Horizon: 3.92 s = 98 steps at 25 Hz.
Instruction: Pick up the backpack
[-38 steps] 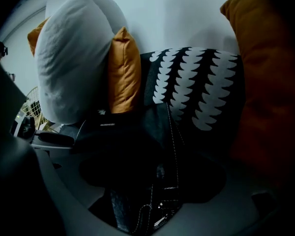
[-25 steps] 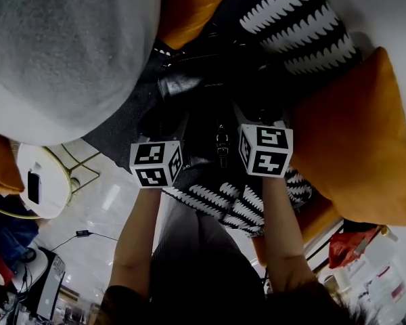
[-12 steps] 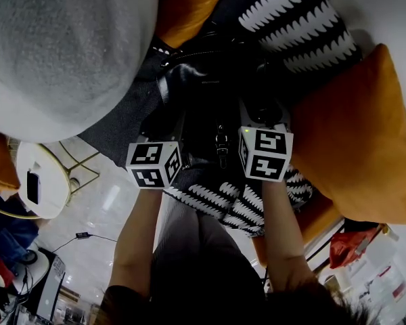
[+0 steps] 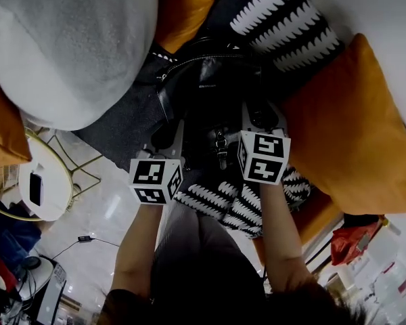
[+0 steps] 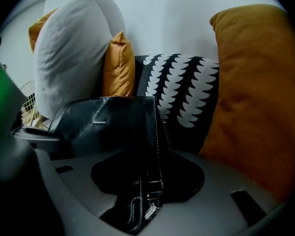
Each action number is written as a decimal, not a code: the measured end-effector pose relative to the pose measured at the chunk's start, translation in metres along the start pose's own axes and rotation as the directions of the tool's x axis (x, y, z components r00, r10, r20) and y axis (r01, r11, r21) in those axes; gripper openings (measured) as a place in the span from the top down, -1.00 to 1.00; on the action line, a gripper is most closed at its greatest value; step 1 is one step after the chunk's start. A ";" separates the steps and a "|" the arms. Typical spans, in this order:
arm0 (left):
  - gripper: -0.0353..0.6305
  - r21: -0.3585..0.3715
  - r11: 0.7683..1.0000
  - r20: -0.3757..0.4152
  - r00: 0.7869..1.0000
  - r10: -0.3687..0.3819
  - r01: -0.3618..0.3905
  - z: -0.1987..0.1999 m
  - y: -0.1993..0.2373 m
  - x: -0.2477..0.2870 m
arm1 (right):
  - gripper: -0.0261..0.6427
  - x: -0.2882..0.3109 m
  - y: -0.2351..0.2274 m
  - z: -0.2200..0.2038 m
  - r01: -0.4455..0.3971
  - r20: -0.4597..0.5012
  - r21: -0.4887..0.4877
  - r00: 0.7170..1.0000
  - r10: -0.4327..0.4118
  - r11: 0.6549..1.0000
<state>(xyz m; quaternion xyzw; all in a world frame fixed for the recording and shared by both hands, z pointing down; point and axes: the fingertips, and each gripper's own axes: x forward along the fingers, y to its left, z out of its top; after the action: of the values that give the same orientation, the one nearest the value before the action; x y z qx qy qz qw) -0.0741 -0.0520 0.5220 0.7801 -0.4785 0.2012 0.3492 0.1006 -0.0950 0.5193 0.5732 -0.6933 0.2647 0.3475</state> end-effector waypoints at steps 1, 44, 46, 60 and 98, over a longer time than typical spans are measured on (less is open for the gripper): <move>0.76 -0.003 1.000 0.011 1.000 -0.003 0.003 0.001 -0.003 -0.004 | 0.47 -0.003 -0.001 0.000 0.002 0.002 0.000 1.000 -0.002 1.000; 0.81 0.269 0.958 0.061 0.991 -0.121 0.101 0.070 -0.120 -0.164 | 0.71 -0.164 0.009 0.029 -0.048 0.106 0.033 0.993 0.044 0.998; 0.81 0.267 0.960 0.071 0.991 -0.110 0.087 0.075 -0.120 -0.171 | 0.71 -0.177 0.007 0.032 -0.048 0.119 0.039 0.992 0.043 0.998; 0.81 0.298 0.951 0.129 0.984 -0.125 0.082 0.110 -0.143 -0.227 | 0.71 -0.247 0.017 0.050 -0.085 0.197 0.029 0.977 0.078 0.996; 0.81 0.331 0.941 0.226 0.961 -0.158 0.077 0.143 -0.177 -0.314 | 0.93 -0.347 0.033 0.078 -0.088 0.329 0.067 0.942 0.061 0.994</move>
<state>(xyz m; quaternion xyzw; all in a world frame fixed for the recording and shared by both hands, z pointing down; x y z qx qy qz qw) -0.0649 0.0859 0.1592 0.8726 -0.4319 0.1551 0.1673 0.0893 0.0643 0.1997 0.5960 -0.7511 0.2068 0.1945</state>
